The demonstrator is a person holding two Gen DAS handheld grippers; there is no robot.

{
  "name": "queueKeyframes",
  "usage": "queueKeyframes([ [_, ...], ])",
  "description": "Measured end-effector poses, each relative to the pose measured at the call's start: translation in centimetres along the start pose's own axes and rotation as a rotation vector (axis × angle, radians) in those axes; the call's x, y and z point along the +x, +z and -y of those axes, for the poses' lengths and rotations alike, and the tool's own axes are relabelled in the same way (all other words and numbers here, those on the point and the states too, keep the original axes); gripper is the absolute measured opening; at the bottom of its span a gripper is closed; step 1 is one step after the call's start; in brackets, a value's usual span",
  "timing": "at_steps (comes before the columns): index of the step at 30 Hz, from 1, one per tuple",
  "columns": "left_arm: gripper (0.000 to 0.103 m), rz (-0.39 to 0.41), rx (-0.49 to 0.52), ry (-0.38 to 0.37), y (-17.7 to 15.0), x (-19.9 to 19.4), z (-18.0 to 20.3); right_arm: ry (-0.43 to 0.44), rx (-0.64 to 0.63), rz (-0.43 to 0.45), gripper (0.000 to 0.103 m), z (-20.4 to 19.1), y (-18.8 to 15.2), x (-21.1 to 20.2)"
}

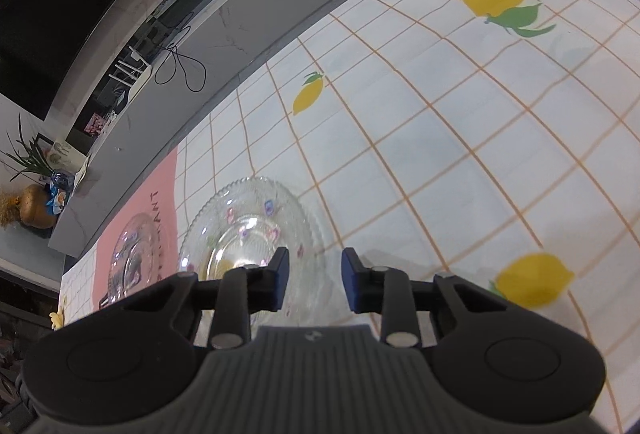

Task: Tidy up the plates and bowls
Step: 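Move the left tool to the clear glass plate and close on its rim, then lift the clear glass plate and lower it onto the Fruity plate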

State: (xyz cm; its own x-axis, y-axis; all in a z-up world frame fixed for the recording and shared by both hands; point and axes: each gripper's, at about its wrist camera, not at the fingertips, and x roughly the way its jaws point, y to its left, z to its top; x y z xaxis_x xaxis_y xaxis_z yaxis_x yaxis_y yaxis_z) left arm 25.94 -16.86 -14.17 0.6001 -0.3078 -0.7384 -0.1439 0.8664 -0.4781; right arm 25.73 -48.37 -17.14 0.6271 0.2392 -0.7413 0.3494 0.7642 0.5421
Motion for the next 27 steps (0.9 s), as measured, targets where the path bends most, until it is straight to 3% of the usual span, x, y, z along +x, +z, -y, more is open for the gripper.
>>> queueKeyframes([
  [4, 0.036, 0.000, -0.009, -0.022, 0.0, 0.9, 0.1, 0.011, 0.009, -0.021, 0.017, 0.2, 0.3, 1.1],
  [7, 0.035, -0.002, 0.013, -0.032, -0.1, 1.1, 0.6, 0.025, 0.009, -0.019, 0.015, 0.2, 0.5, 1.3],
  [12, 0.014, -0.016, 0.031, -0.030, -0.3, 1.5, 1.0, 0.039, -0.008, -0.027, 0.009, -0.1, 0.2, 1.7],
  [14, 0.012, -0.016, 0.038, -0.020, -0.2, 1.5, 1.1, 0.032, -0.018, -0.022, 0.007, -0.2, 0.1, 1.7],
  [27, 0.009, -0.007, 0.054, 0.002, -0.5, -0.4, 1.8, 0.016, -0.053, -0.034, 0.006, -0.9, -0.3, 0.2],
])
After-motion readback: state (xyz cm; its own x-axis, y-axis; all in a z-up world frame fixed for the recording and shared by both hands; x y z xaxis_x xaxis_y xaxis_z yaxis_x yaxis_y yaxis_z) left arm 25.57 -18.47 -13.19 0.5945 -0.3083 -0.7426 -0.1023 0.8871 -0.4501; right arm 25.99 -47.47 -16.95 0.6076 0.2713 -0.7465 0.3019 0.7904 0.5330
